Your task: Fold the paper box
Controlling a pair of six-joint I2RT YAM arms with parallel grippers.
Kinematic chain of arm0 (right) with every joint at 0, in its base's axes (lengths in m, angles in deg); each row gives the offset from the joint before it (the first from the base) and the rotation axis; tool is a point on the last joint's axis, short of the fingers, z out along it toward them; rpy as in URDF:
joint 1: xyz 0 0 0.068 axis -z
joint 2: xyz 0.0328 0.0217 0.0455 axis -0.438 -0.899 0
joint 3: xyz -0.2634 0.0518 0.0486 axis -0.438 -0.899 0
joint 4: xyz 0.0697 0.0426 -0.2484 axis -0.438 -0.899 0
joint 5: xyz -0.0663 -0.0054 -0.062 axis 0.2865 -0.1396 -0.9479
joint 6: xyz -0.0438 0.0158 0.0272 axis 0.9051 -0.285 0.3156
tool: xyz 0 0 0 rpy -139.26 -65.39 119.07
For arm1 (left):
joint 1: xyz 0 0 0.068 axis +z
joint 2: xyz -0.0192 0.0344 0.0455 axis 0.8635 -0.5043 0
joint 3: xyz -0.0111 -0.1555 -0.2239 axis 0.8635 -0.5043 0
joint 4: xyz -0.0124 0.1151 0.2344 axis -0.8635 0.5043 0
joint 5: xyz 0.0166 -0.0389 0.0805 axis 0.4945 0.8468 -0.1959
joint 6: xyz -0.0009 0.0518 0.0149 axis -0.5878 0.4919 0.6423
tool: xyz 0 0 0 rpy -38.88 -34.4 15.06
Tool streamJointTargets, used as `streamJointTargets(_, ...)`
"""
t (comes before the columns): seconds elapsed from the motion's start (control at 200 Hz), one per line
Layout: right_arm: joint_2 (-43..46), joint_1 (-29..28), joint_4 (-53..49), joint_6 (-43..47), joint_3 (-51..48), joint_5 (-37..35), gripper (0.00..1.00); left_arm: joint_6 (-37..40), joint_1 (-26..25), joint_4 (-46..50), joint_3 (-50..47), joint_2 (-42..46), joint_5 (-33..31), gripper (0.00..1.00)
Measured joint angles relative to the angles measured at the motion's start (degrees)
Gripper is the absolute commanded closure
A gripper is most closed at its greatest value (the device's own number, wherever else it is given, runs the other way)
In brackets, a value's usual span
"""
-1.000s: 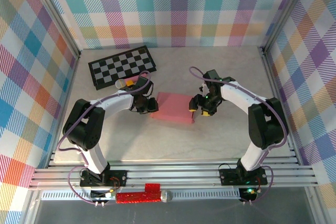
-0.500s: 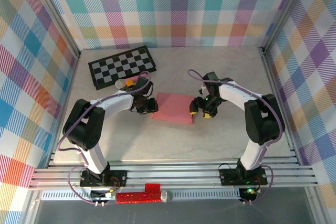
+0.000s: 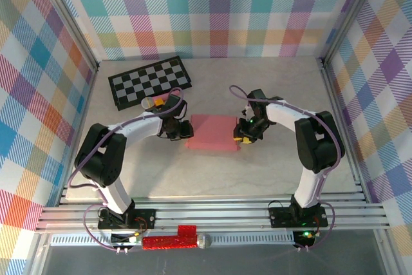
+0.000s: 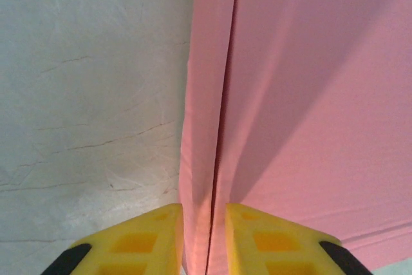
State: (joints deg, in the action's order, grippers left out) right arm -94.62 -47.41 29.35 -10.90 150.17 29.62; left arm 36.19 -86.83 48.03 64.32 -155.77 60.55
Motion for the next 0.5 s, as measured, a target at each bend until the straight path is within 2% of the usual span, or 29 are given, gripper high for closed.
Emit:
streamJointTargets(0.105, 0.02, 0.02, 0.2, -0.15, 0.0, 0.42, 0.72, -0.35, 0.2, 0.11, 0.02, 2.38, 0.04, 0.64)
streamJointTargets(0.275, 0.02, 0.11, 0.17, 0.26, 0.0, 1.03, 0.67, -0.17, 2.38, 0.11, 1.03, 3.34, 1.4, 0.64)
streamJointTargets(0.35, 0.02, 0.17, 0.17, 0.5, 0.0, 1.09, 0.62, 0.17, 3.08, 0.09, 2.14, 1.88, 2.12, 0.65)
streamJointTargets(0.5, 0.02, 0.76, 0.22, 1.18, 0.0, 1.75, 0.45, 0.44, 3.3, -0.33, 3.04, -2.08, 3.61, 0.68)
